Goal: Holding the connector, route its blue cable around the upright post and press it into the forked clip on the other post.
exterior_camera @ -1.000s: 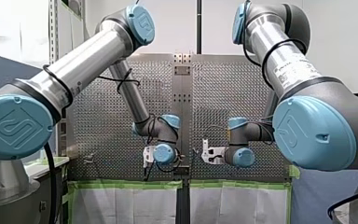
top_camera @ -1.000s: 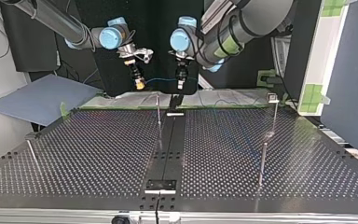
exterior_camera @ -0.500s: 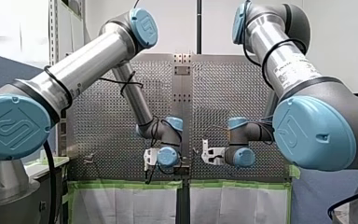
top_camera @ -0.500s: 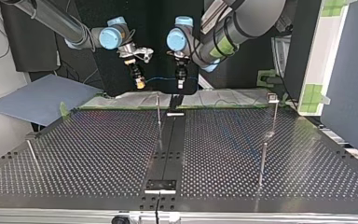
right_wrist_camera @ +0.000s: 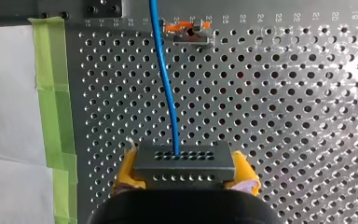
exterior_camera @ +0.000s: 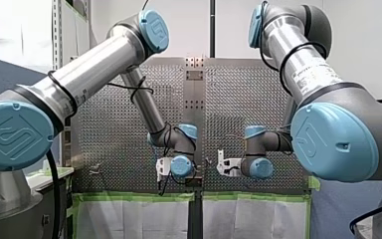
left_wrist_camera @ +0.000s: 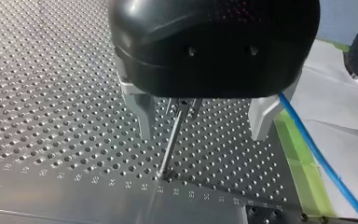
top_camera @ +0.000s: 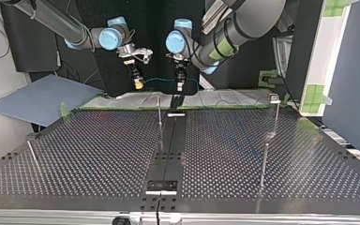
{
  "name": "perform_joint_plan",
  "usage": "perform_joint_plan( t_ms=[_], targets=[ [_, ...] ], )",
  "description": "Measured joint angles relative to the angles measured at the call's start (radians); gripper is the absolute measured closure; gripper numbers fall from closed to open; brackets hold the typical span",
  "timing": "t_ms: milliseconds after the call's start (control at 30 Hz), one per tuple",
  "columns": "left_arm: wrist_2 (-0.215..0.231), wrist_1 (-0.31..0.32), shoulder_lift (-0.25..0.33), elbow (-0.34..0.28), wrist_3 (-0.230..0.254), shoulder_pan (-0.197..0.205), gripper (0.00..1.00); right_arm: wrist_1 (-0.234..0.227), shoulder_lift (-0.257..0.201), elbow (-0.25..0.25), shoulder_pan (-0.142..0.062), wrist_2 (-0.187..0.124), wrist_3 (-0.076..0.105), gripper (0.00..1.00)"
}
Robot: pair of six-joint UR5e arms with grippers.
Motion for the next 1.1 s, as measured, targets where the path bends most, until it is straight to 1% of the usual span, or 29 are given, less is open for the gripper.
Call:
perform_joint_plan(
  t_ms=[100, 367, 633, 800, 967, 1000, 1033, 1067, 1100],
  targets=[
    [-0.001, -0.002, -0.006, 0.005, -0.001, 0.0, 0.0, -0.006, 0.003, 0.0, -0.003, 0.001, 0.0, 1.0],
    [-0.006, -0.03, -0.023, 0.044, -0.013, -0.001, 0.0, -0.027, 0.04, -0.003, -0.008, 0.001, -0.003, 1.0],
    [-0.008, -0.04, -0.027, 0.055, -0.017, -0.001, 0.0, -0.036, 0.046, -0.003, -0.009, 0.0, -0.003, 1.0],
    [-0.028, -0.033, -0.027, 0.054, -0.015, -0.003, 0.0, -0.037, 0.047, -0.003, -0.009, 0.0, -0.002, 1.0],
    [-0.063, -0.02, -0.027, 0.054, 0.001, -0.006, 0.0, -0.036, 0.047, -0.004, -0.009, 0.0, -0.001, 1.0],
    [-0.07, -0.018, -0.027, 0.054, 0.005, -0.006, 0.04, -0.036, 0.047, -0.004, -0.009, 0.0, -0.001, 1.0],
    [-0.08, -0.015, -0.027, 0.054, 0.011, -0.007, 0.04, -0.036, 0.047, -0.004, -0.009, 0.0, -0.001, 1.0],
    [-0.088, -0.013, -0.027, 0.054, 0.017, -0.008, 0.13, -0.036, 0.047, -0.004, -0.009, 0.0, 0.0, 1.0],
    [-0.094, -0.012, -0.027, 0.054, 0.022, -0.009, 0.18, -0.036, 0.047, -0.004, -0.009, 0.0, 0.0, 1.0]
  ],
)
